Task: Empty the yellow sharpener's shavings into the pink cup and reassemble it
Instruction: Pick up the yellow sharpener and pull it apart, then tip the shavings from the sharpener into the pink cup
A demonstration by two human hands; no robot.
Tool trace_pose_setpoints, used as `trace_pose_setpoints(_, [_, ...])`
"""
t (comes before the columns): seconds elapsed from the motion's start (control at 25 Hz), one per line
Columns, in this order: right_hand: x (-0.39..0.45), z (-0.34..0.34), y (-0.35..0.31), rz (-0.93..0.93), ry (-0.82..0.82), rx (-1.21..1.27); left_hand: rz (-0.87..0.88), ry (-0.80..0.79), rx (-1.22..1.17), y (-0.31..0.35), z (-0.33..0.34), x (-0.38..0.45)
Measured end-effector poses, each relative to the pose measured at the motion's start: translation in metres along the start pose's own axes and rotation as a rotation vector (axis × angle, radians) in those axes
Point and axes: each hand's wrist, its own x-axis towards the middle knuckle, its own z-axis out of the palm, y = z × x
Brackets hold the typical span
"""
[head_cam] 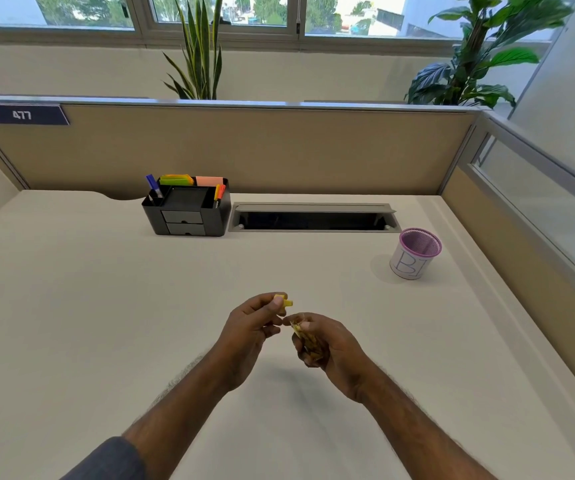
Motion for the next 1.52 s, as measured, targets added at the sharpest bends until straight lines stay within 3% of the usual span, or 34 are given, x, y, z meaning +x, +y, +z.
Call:
trace_pose_setpoints(0.2, [0.003,-0.003,0.006,0.003,0.053,-0.021,-0.051,0.025,-0.085,-0.009,-0.008,0.002])
trace_pose_setpoints(0.28, [0.003,-0.004,0.009,-0.004,0.096,-0.055,-0.049,0.060,-0.018,-0.016,-0.011,0.004])
trace_pose_setpoints(0.48, [0.004,-0.009,0.017,-0.024,0.164,-0.125,0.025,0.224,0.279,-0.043,-0.028,0.011])
trace_pose_setpoints(0.76, [0.006,-0.016,0.031,-0.023,0.240,-0.180,0.099,0.447,0.947,-0.085,-0.049,0.019])
trace_pose_setpoints(1.12, [0.002,-0.028,0.040,-0.114,0.342,-0.318,0.193,0.416,1.083,-0.093,-0.058,0.017])
trace_pose_setpoints(1.24, [0.000,-0.035,0.038,-0.133,0.383,-0.328,0.389,0.418,1.142,-0.089,-0.054,0.016])
trace_pose_setpoints(1.4, [-0.002,-0.055,0.028,-0.168,0.430,-0.325,0.638,0.359,1.242,-0.077,-0.014,0.032])
trace_pose_setpoints(1.52, [-0.006,-0.074,0.017,-0.195,0.452,-0.317,0.577,0.248,1.301,-0.080,0.029,0.052])
